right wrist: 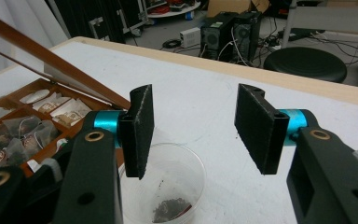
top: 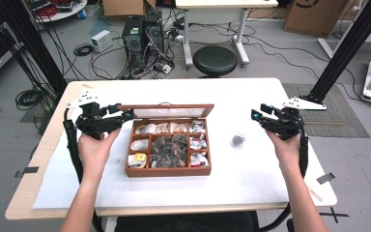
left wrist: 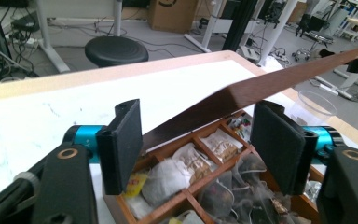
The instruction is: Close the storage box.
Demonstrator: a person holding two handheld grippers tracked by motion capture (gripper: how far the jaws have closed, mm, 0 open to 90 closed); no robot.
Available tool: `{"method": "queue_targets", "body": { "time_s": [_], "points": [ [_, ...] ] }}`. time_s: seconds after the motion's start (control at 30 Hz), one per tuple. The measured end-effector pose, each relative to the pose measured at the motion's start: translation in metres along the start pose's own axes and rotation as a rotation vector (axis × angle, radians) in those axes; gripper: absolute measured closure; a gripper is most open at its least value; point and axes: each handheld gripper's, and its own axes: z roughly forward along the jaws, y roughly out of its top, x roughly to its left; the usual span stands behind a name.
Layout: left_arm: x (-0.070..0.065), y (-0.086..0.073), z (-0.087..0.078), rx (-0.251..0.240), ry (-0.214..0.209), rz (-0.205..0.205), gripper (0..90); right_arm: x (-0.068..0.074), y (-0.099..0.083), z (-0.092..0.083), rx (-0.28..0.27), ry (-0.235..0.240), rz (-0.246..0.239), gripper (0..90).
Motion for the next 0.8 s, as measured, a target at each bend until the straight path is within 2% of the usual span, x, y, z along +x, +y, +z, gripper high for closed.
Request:
{"method": "queue_targets", "body": {
  "time_s": [0.03,0.33,0.53,0.8],
  "points": [
    [0.000,-0.003,0.000,0.000,-0.003,-0.012,33.7,0.000,0.000,0.000,0.000,-0.001,-0.002,48.3],
    [-0.005,-0.016,-0.007,0.007,-0.009,-0.019,33.4,0.002,0.001,0.000,-0.005,-0.003,-0.013,48.3],
    [-0.007,-0.028,-0.011,0.011,-0.029,-0.039,33.6,0.003,0.001,-0.001,-0.005,-0.005,-0.009,48.3],
    [-0.013,-0.045,-0.018,0.032,-0.032,-0.022,34.6,0.003,0.001,-0.001,-0.009,-0.007,-0.015,48.3]
  ]
}}
